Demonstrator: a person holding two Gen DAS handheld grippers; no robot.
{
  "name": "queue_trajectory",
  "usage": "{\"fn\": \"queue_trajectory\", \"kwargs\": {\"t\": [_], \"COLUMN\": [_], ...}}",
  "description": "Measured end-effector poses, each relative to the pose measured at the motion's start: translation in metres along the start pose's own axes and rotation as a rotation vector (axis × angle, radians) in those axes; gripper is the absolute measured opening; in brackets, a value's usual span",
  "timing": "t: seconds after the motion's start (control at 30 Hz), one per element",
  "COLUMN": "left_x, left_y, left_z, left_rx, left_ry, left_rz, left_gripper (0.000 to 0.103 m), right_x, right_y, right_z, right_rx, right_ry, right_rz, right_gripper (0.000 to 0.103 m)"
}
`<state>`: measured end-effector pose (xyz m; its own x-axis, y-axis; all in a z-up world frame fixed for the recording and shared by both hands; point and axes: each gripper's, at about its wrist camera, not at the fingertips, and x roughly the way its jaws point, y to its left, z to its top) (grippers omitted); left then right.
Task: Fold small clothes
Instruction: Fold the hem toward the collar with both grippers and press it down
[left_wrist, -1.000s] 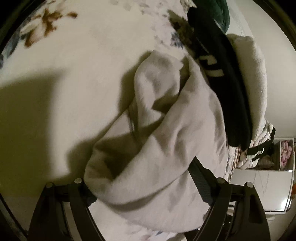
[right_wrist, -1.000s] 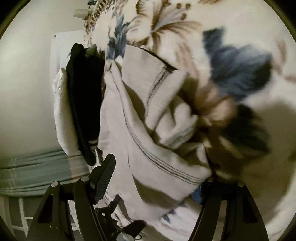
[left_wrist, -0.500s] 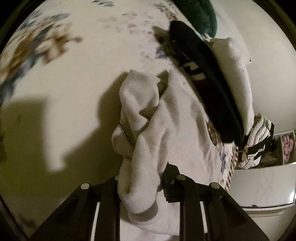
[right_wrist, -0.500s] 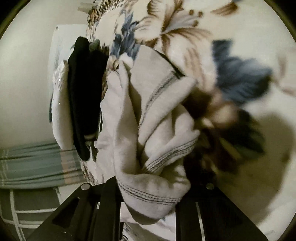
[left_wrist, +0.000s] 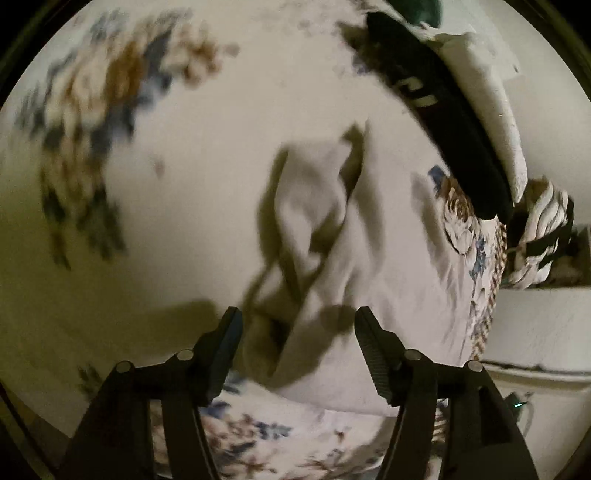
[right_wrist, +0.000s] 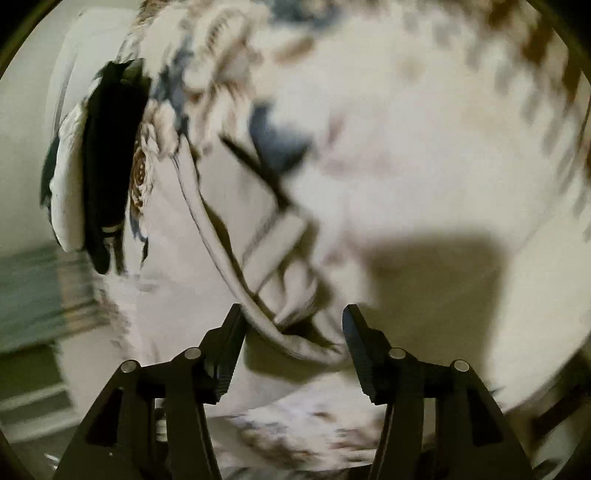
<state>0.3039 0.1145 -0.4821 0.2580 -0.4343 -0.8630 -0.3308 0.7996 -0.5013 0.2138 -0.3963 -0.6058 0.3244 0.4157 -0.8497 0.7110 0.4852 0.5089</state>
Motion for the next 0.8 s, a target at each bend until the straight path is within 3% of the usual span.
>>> {"fn": "queue_trajectory", "kwargs": {"t": [0.13,0.23,0.37,0.47,0.5,0.57,0.6,0.63,0.7,0.77,0.8], "left_x": [0.005,0.04,0.071,0.069,0.066,0.061,0.059,0.058,0.054,0.046,0.039], "left_y": [-0.022,-0.037,-0.047,-0.059,-0.062,-0.074,-0.079,-0.082,-0.08,-0.07,-0.063], "left_z": [0.031,0.045,0.052,0.05,0.048,0.04,0.037,0.033,0.032,0.035,0.037], "left_rx": [0.113,0.164,0.209,0.264,0.28,0.336,0.361,0.376,0.358,0.257,0.183], "left_ry": [-0.042,0.025,0.083,0.05,0.035,0.01,0.008,0.007,0.013,0.022,0.027], "left_rz": [0.019,0.023,0.054,0.073,0.068,0.085,0.099,0.101,0.058,-0.061,-0.164], "left_gripper": [0.063,0.066,0.067,0.065,0.065,0.052,0.034,0.021,0.017,0.015,0.015], "right_x": [-0.019,-0.014,0.019,0.044,0.048,0.046,0.043,0.039,0.032,0.026,0.022], "right_y": [0.025,0.05,0.077,0.087,0.091,0.1,0.103,0.105,0.11,0.111,0.109], "right_z": [0.019,0.035,0.046,0.048,0.047,0.041,0.037,0.034,0.029,0.028,0.03], "right_rx": [-0.146,-0.245,-0.371,-0.439,-0.466,-0.531,-0.552,-0.574,-0.602,-0.597,-0.567], "right_ry": [-0.057,-0.072,-0.039,0.003,0.0,-0.031,-0.049,-0.076,-0.108,-0.096,-0.077], "right_rz": [-0.091,-0.103,-0.173,-0.225,-0.247,-0.265,-0.282,-0.302,-0.312,-0.275,-0.213], "right_gripper": [0.062,0.064,0.079,0.078,0.075,0.044,0.039,0.025,0.019,0.017,0.017]}}
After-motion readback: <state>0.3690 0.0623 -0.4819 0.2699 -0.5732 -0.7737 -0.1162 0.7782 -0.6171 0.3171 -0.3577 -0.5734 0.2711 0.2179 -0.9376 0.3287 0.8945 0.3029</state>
